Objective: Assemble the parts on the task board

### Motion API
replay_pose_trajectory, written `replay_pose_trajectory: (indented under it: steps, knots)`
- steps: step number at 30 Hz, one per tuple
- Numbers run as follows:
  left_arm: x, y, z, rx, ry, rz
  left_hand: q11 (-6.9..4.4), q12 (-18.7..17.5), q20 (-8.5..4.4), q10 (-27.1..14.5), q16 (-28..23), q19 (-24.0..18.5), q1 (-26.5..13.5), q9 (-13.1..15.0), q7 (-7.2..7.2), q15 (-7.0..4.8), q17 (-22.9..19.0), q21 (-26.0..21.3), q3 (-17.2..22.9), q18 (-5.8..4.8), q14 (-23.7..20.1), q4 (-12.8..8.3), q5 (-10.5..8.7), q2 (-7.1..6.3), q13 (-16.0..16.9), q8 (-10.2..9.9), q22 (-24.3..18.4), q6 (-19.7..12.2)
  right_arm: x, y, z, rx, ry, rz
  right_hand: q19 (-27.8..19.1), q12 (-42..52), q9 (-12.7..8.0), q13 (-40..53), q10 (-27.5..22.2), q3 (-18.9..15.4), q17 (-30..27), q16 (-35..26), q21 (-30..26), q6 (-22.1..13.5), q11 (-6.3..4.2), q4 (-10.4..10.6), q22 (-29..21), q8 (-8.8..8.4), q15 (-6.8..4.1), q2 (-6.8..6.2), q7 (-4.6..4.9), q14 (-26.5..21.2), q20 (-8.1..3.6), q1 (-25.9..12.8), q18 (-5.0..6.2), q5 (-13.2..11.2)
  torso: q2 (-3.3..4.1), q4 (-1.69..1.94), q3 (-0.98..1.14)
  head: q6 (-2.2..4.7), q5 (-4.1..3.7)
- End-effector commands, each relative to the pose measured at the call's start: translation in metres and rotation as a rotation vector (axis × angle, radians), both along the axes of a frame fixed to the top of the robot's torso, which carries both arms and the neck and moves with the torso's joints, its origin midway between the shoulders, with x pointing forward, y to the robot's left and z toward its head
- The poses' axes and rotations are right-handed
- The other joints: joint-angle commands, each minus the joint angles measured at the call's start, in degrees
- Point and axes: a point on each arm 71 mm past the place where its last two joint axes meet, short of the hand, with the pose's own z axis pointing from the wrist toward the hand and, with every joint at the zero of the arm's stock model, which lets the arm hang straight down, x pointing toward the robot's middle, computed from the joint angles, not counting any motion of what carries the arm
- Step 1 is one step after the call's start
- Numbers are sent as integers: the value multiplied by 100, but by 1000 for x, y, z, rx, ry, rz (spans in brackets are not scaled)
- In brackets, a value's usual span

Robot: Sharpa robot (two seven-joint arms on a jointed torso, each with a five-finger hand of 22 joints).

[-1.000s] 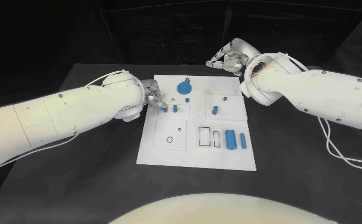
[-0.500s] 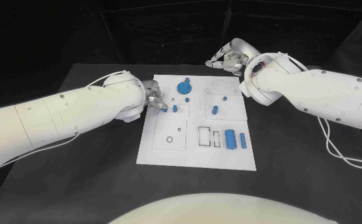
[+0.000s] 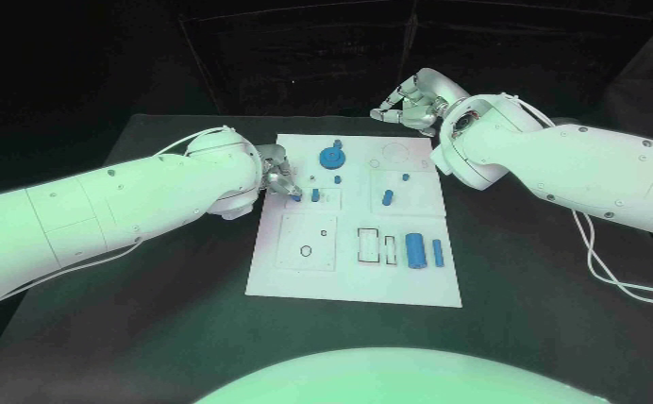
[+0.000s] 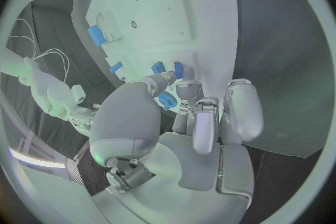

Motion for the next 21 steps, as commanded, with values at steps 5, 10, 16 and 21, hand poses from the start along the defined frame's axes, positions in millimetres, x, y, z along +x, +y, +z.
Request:
replay_pose_trajectory:
  steps: [5,10,16,21]
  knots:
    - [0,1,-2,17,8,4,-16,67,-44,52,18,142,-179,-38,-41,-62,1509,53,-180,-95,605,80,-24,15,43,12,601,87,0,2,1,0,-3,14,-9,3,-6,-17,-20,-39,363,-27,-43,14,-32,-11,-13,21,-52,51,-7,354,-19,1,36,40,2,-2,3,-5,0]
    - [1,1,-1,10,-7,18,-25,122,-51,92,18,160,-278,-70,-51,-68,1509,110,-279,-107,605,201,-21,66,104,6,636,132,0,2,1,1,-2,16,-9,3,-6,-17,-20,-39,363,-27,-43,14,-32,-11,-13,21,-52,51,-7,354,-19,1,36,40,-2,0,2,-7,-7]
    - [2,1,-1,3,-17,26,-28,143,-54,106,18,166,-303,-81,-55,-71,1509,126,-311,-110,605,231,-21,68,129,4,646,146,0,2,1,1,-1,17,-9,3,-6,-17,-20,-39,363,-27,-43,14,-32,-11,-13,21,-52,51,-7,354,-19,1,36,40,4,-6,3,-6,-10]
    - [3,0,0,1,-19,26,-33,171,-57,126,18,175,-330,-92,-62,-74,1509,154,-354,-116,605,266,-23,65,160,6,661,170,0,2,1,1,0,18,-10,6,-5,-14,-18,-42,355,-33,-45,16,-33,-9,-16,23,-53,55,-7,352,-19,-1,37,45,1,-3,4,-8,-18]
